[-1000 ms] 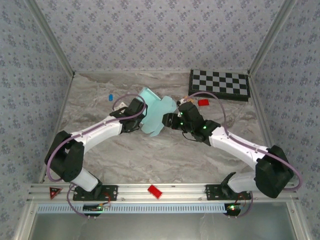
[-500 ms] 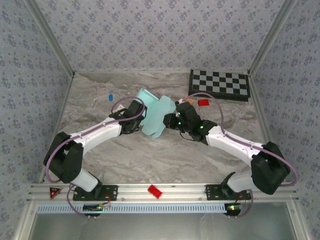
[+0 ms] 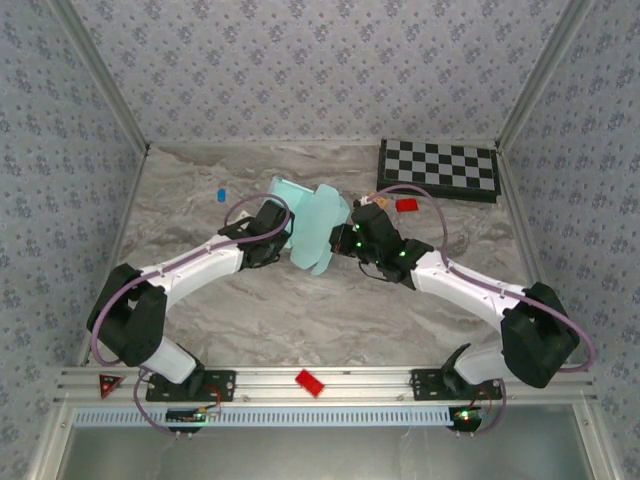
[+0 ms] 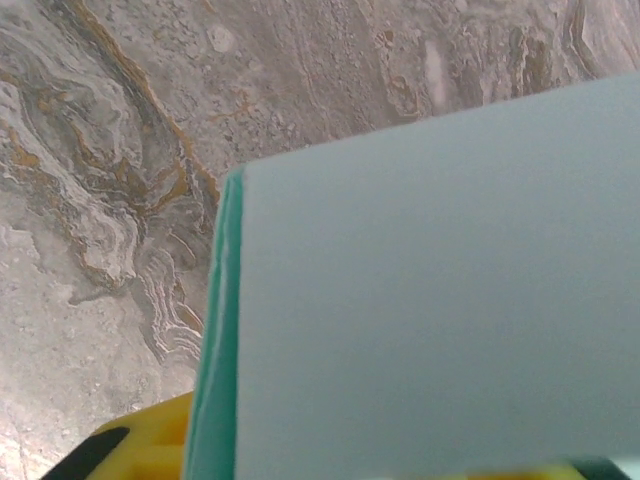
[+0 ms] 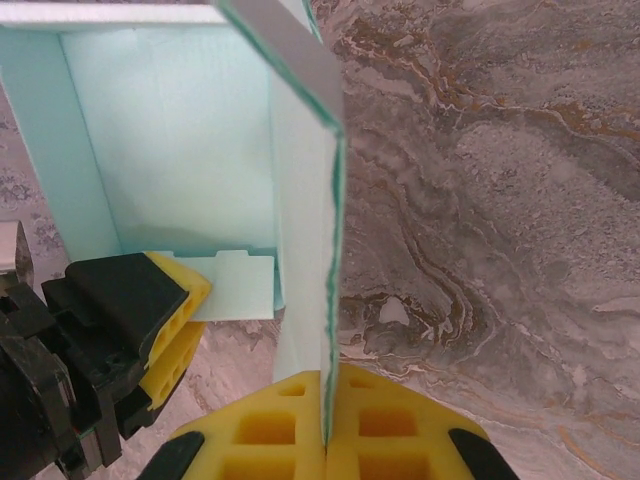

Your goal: Fold the paper box

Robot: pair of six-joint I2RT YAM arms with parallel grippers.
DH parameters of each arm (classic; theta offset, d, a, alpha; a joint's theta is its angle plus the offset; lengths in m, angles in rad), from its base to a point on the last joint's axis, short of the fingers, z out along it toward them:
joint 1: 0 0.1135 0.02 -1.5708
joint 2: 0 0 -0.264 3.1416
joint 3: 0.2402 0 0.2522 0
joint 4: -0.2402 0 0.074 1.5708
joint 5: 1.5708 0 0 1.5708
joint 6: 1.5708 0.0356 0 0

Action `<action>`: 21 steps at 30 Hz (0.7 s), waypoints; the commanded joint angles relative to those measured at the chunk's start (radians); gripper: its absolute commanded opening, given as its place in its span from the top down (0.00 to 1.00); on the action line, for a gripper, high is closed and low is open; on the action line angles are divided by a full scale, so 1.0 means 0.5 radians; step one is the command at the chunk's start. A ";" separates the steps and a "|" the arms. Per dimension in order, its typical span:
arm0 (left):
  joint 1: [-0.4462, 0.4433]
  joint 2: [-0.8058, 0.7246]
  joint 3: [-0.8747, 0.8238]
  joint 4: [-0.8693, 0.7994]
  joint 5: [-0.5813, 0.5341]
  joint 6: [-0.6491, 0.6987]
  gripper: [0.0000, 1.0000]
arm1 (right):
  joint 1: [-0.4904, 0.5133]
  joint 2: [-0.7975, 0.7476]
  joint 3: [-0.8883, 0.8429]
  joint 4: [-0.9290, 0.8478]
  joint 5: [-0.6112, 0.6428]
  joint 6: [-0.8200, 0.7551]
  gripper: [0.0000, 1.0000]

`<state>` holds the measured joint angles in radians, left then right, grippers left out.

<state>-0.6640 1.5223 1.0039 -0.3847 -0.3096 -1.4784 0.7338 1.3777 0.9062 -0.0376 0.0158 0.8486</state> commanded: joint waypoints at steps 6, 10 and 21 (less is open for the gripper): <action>-0.013 -0.054 0.044 -0.012 0.035 0.102 0.41 | 0.007 0.049 0.138 -0.136 0.148 -0.023 0.95; -0.013 -0.097 0.063 -0.004 0.048 0.254 0.31 | -0.001 0.083 0.248 -0.337 0.191 -0.090 0.96; -0.011 -0.382 -0.044 -0.020 -0.169 0.674 0.27 | -0.132 0.207 0.770 -1.095 0.078 -0.870 0.96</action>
<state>-0.6640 1.3663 1.0016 -0.3851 -0.3328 -1.2446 0.6849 1.4685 1.2186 -0.4412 0.0711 0.5797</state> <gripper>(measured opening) 0.732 0.053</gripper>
